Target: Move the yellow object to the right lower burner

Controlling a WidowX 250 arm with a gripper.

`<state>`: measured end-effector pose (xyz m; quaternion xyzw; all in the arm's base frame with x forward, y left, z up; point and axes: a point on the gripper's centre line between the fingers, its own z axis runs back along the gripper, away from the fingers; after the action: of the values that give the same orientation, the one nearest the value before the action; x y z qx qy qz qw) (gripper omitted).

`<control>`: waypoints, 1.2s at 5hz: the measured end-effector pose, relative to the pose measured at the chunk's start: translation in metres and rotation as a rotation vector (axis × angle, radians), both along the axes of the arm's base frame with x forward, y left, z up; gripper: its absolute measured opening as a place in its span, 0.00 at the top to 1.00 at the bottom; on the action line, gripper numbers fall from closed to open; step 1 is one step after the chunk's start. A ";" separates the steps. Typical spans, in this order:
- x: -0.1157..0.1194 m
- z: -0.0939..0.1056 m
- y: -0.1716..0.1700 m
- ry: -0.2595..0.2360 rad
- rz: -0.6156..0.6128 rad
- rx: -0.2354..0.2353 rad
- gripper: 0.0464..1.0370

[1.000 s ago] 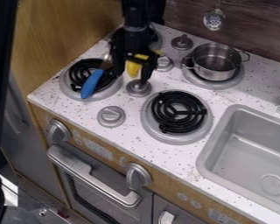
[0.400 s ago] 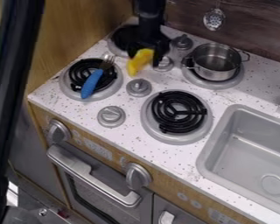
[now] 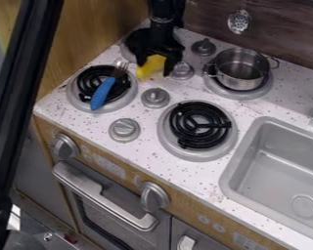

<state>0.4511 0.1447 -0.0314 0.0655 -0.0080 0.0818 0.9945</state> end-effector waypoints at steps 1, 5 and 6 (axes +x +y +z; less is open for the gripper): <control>-0.005 -0.007 0.011 -0.005 0.038 0.019 0.04; -0.007 -0.028 0.006 0.011 0.058 -0.027 0.54; -0.018 -0.023 0.000 0.036 0.038 -0.017 0.54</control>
<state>0.4333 0.1447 -0.0549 0.0586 0.0120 0.0997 0.9932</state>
